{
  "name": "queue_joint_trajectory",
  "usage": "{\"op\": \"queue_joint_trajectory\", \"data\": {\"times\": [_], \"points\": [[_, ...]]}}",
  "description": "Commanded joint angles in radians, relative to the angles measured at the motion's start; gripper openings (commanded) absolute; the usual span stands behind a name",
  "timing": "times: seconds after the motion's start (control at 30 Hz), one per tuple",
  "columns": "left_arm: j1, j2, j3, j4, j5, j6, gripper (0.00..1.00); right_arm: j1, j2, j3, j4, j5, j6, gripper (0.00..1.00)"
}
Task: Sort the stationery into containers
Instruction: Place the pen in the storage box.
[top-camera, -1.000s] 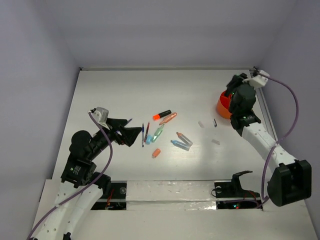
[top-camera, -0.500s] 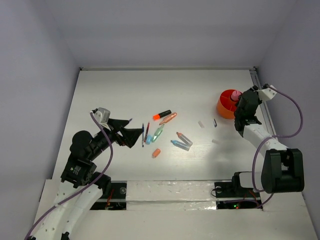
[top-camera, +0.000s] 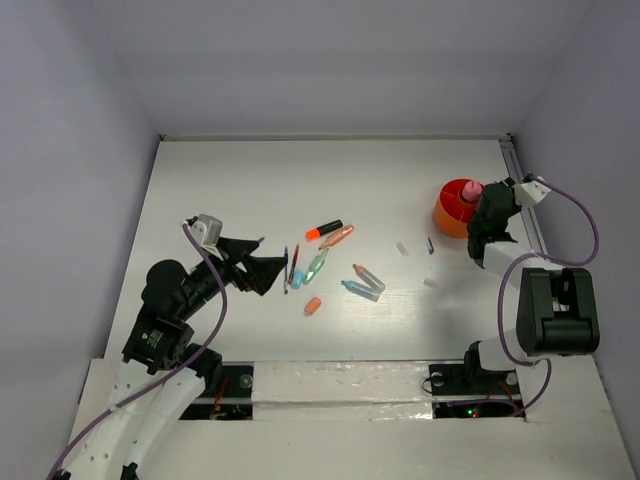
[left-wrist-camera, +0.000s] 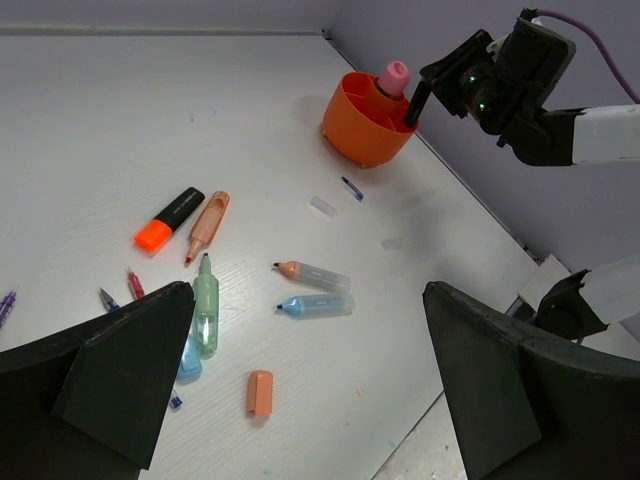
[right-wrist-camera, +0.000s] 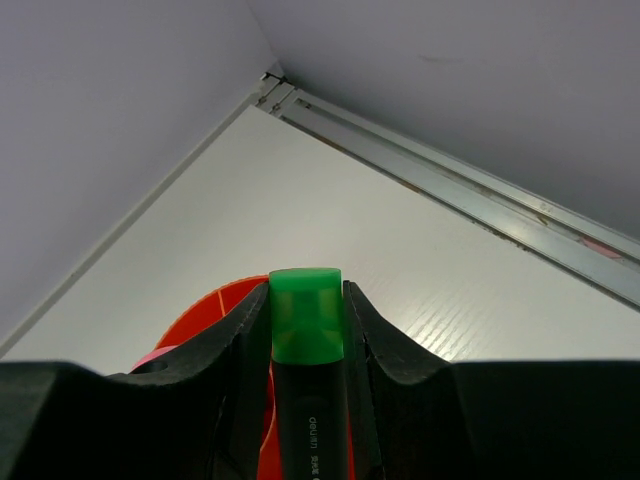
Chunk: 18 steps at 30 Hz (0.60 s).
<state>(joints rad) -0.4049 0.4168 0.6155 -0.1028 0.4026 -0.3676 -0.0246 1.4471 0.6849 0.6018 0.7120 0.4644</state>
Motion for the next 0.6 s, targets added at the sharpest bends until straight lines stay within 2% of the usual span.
{"op": "queue_joint_trajectory", "data": {"times": [0.0, 0.23, 0.33, 0.37, 0.47, 0.53, 0.57], "points": [[-0.005, 0.010, 0.012, 0.031, -0.002, 0.009, 0.99, -0.012, 0.028, 0.001, 0.110, 0.017, 0.000, 0.05], [-0.005, 0.008, 0.012, 0.031, -0.001, 0.009, 0.99, -0.012, 0.053, -0.007, 0.125, 0.000, 0.002, 0.09], [-0.005, 0.007, 0.012, 0.032, -0.001, 0.009, 0.99, -0.012, 0.033, -0.015, 0.105, -0.020, 0.019, 0.24], [-0.005, 0.005, 0.010, 0.032, 0.001, 0.007, 0.99, -0.012, 0.024, -0.019, 0.102, -0.028, 0.019, 0.33], [-0.005, 0.000, 0.010, 0.034, 0.001, 0.009, 0.99, -0.012, -0.013, -0.002, 0.050, -0.051, 0.014, 0.49], [-0.005, -0.001, 0.012, 0.034, -0.001, 0.007, 0.99, -0.012, -0.037, 0.001, 0.016, -0.057, 0.007, 0.51], [-0.005, -0.004, 0.010, 0.035, -0.002, 0.007, 0.99, -0.012, -0.048, -0.002, 0.013, -0.060, 0.008, 0.56]]}}
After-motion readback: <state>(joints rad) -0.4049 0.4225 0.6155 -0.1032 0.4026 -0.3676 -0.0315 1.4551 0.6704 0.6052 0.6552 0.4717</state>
